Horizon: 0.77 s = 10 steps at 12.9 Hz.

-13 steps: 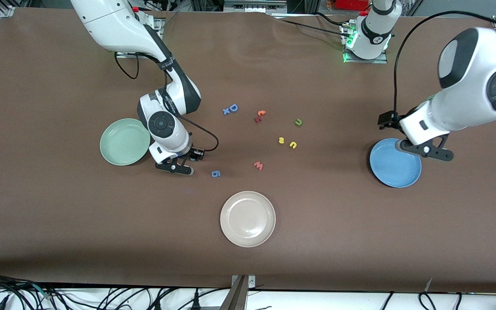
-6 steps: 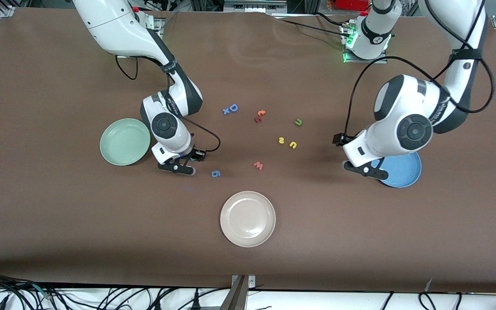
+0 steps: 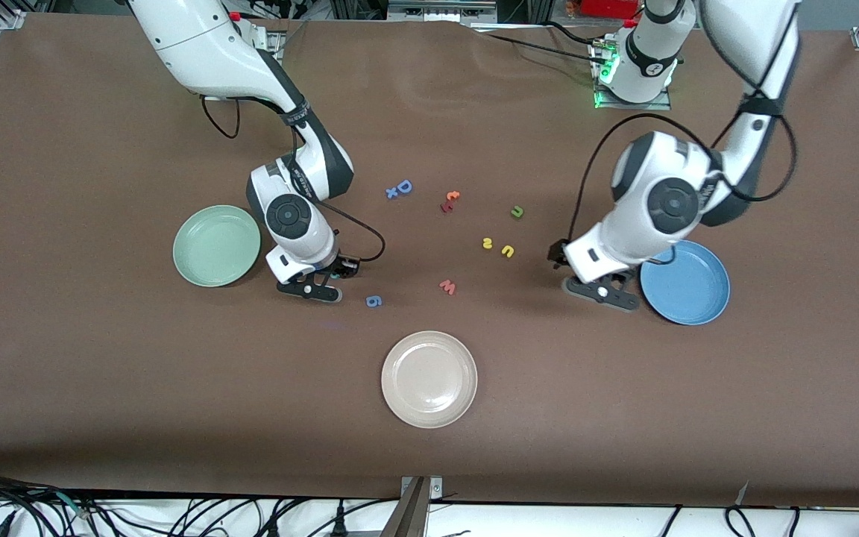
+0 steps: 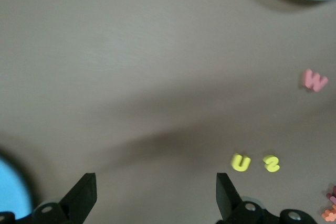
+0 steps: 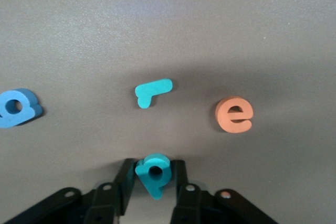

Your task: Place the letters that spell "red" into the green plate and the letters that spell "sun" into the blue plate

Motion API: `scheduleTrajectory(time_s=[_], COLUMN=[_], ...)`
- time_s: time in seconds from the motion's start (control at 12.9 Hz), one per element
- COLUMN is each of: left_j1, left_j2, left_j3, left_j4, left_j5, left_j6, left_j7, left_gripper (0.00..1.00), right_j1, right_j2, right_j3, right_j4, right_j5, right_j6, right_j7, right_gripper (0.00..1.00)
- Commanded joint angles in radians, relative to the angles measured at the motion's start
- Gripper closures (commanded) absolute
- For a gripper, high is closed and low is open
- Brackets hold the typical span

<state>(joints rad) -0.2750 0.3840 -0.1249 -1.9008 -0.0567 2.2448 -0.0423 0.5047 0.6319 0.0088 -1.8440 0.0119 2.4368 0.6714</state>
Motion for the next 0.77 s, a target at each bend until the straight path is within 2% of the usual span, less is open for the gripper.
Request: scheduleTrajectory(time_s=[0.0, 0.23, 0.7], left_j1=[-0.065, -0.084, -0.139], left_j2=[-0.030, 0.004, 0.088], left_j3=[0.011, 0.011, 0.011], left_j4=[-0.061, -0.067, -0.064], left_j5=[-0.012, -0.008, -0.008], left_j6=[0.047, 0.047, 0.075], left_j7=[-0.004, -0.005, -0.060], left_gripper=[0.00, 0.00, 0.01], right_j1=[0.009, 0.006, 0.002], right_j2=[-0.009, -0.064, -0.198], right_j3=[-0.009, -0.044, -0.184], right_j4=[-0.011, -0.001, -0.030], right_j5=[0.000, 0.000, 0.002], right_j6=[0.007, -0.071, -0.336], right_j7=[0.004, -0.035, -0.271], right_gripper=[0.87, 0.87, 0.87])
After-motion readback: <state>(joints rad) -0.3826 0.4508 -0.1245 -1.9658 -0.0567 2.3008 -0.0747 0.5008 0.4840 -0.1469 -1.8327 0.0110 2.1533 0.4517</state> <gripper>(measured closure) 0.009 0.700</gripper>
